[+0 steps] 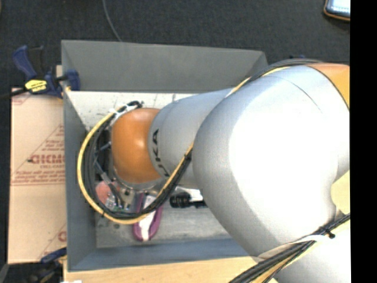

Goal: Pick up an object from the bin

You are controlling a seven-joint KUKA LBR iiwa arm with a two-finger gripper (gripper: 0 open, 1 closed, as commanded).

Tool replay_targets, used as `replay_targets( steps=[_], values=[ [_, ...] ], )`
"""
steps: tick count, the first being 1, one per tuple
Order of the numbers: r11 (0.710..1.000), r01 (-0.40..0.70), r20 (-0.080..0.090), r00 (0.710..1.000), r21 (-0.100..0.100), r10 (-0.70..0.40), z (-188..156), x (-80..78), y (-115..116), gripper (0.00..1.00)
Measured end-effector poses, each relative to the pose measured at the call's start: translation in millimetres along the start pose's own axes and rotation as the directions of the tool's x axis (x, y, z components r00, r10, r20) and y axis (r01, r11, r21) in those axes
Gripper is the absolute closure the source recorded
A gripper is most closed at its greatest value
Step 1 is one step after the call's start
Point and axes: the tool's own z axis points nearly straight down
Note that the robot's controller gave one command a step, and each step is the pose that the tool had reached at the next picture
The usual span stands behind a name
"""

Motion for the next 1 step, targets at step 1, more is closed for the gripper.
replay_targets(
  steps=[1],
  values=[
    [0.946,0.324,0.005,0.946,-0.003,-0.324,-68.5,-2.0,2.4,0.00]
  ],
)
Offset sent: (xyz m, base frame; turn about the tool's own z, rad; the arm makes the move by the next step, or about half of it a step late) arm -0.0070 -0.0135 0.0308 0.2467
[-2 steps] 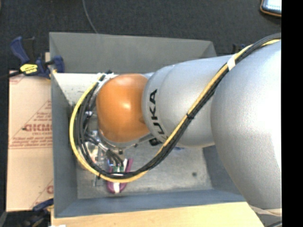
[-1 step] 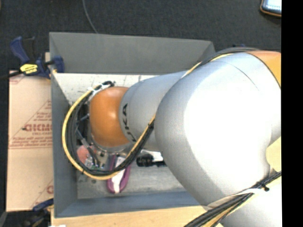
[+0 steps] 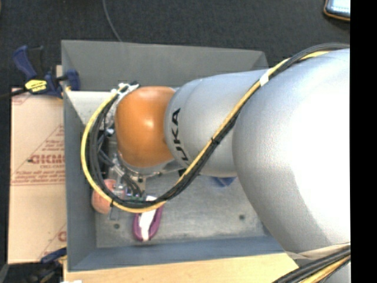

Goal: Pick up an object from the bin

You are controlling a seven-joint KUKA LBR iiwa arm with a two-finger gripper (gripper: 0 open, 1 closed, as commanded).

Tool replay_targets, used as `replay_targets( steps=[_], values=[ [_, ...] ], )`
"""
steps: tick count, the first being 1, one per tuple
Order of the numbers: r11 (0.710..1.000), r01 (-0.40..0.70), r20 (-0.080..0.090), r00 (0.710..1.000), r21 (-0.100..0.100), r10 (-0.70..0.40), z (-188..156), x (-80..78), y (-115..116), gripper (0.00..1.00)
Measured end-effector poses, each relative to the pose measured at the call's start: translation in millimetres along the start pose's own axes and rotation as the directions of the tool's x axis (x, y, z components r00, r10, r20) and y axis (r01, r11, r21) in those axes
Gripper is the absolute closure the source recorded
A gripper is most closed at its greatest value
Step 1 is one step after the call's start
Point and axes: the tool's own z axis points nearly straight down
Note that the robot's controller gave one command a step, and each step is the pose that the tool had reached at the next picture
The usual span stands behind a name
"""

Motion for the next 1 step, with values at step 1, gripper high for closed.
replay_targets(
  steps=[1],
  values=[
    [0.842,-0.540,-0.007,0.842,0.015,0.540,38.3,7.4,-16.9,0.00]
  ],
)
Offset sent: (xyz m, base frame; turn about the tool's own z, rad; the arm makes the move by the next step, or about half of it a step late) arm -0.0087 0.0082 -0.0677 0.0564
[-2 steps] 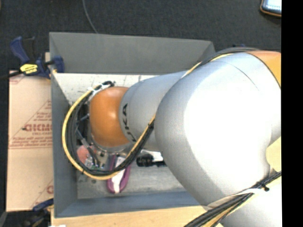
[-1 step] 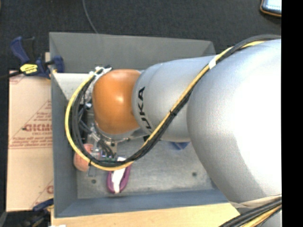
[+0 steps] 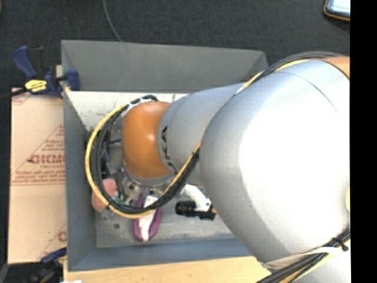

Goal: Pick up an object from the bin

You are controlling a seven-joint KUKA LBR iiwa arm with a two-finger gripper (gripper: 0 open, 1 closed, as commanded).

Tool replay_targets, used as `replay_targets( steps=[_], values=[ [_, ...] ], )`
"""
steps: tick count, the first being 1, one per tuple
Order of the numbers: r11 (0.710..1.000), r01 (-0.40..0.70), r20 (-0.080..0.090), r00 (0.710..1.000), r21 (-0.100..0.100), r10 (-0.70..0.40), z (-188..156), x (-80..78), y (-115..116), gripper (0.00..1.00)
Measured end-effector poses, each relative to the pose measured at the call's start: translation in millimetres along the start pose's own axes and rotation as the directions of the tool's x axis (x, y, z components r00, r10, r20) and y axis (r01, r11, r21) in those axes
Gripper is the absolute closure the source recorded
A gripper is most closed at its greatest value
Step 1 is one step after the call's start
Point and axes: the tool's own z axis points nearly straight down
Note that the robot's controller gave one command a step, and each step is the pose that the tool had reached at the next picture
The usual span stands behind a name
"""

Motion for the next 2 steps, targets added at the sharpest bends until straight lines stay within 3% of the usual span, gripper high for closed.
replay_targets(
  steps=[1,2],
  values=[
    [0.871,0.492,0.008,0.871,-0.007,-0.492,30,14.2,18,0.00],
    [0.998,-0.062,-0.002,0.998,0.001,0.062,29,22.8,7,1.00]
  ],
)
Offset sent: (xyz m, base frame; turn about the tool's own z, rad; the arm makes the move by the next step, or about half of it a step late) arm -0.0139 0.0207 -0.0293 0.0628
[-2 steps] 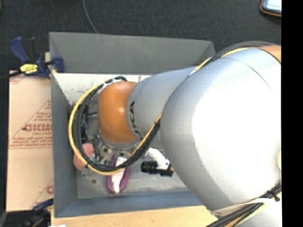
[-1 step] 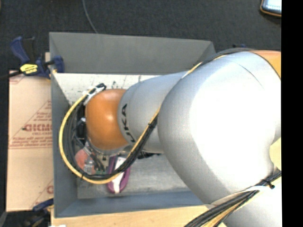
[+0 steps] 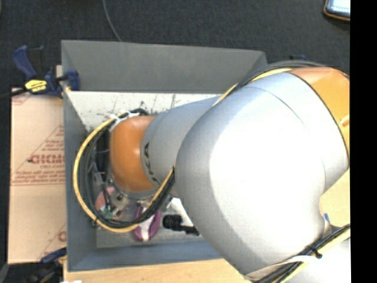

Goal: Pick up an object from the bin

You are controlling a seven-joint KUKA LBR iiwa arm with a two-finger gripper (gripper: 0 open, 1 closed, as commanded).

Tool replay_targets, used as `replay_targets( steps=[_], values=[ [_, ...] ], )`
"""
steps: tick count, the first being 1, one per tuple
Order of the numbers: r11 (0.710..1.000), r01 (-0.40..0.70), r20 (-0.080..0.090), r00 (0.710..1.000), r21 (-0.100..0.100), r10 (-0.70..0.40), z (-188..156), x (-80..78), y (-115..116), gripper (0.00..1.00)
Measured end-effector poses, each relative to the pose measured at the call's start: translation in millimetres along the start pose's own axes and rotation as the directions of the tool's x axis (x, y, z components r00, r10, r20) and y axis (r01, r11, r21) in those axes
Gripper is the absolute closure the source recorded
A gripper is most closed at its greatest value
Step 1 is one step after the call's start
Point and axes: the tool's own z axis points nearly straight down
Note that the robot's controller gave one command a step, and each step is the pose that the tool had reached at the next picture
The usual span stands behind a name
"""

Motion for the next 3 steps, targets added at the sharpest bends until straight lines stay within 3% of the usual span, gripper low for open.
replay_targets(
  steps=[1,2,3],
  values=[
    [1.000,0.000,0.000,1.000,0.000,0.000,0,0.0,0,1.00],
    [1.000,0.002,-0.002,1.000,0.009,-0.002,-26,0.5,-4,1.00],
    [1.000,0.004,0.001,1.000,0.002,-0.004,-58,-0.5,-2,1.00]
  ],
)
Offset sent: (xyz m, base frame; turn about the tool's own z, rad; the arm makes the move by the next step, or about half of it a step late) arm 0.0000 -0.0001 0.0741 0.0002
